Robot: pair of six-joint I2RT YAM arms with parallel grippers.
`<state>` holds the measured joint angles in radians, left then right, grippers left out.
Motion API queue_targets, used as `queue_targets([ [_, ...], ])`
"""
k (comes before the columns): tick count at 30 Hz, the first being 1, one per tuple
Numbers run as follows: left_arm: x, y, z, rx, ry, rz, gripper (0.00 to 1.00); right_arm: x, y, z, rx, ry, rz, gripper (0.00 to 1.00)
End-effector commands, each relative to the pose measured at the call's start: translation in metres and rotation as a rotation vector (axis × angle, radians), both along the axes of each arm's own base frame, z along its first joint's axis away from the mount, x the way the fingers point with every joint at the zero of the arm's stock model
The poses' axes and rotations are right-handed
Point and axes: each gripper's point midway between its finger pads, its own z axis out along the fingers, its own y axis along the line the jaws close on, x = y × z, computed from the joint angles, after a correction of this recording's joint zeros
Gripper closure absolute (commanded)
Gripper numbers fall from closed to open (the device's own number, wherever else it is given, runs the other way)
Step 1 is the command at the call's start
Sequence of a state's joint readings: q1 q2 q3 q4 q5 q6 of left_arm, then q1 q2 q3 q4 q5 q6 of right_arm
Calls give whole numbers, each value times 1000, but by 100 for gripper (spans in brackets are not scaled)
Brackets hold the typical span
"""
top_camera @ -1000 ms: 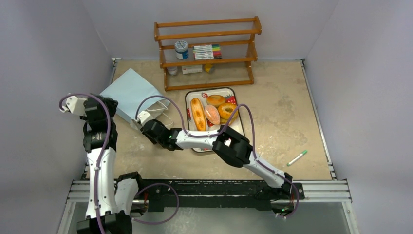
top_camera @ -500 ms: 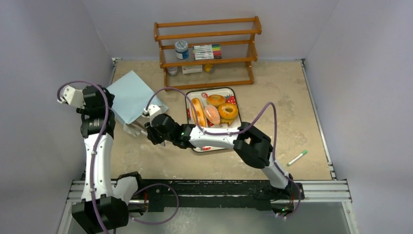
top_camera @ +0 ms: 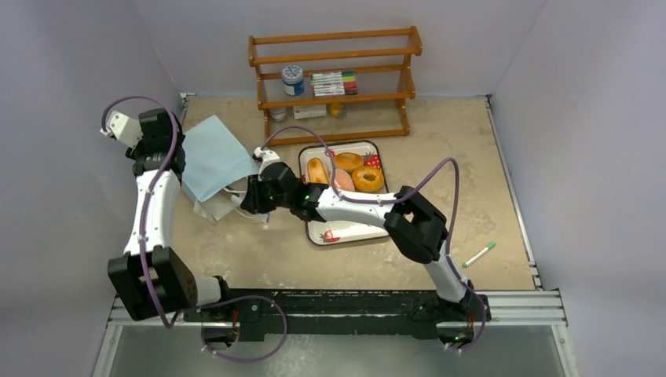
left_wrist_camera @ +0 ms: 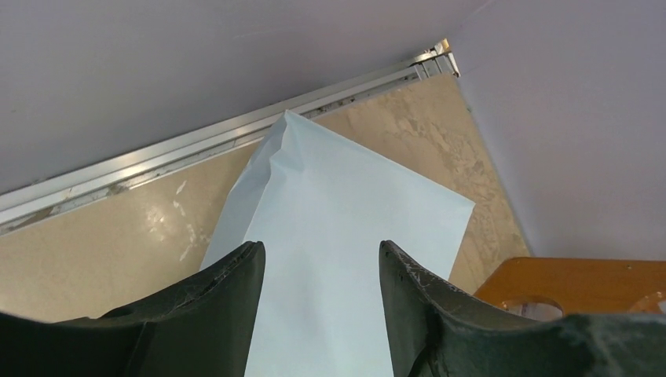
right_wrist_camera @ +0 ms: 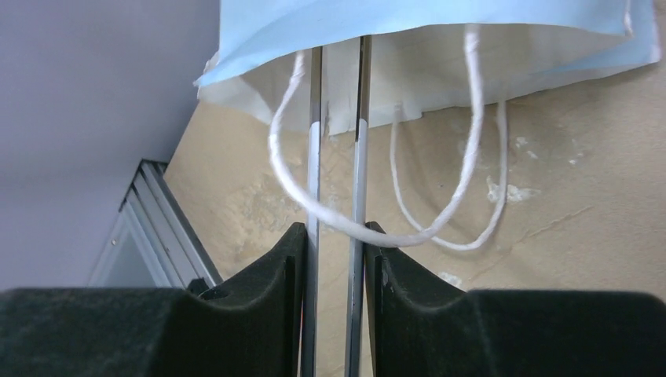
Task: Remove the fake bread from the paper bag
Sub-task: Take out the fake bread from the paper bag.
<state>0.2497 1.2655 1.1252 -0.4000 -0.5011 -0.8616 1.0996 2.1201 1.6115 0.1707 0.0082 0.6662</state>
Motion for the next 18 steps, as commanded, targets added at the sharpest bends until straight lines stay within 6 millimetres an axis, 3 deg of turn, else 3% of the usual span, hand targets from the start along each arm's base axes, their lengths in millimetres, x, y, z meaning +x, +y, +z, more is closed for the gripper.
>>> queue_targets([
  [1,31,21,23,74,-33,-1,45,14,11,44,171,50,-47,68],
  [11,88,57,-7,42,23,-22,43,23,32,50,326,207,-81,67],
  [18,122,73,-28,41,53,-25,43,33,42,41,430,328,-112,67],
])
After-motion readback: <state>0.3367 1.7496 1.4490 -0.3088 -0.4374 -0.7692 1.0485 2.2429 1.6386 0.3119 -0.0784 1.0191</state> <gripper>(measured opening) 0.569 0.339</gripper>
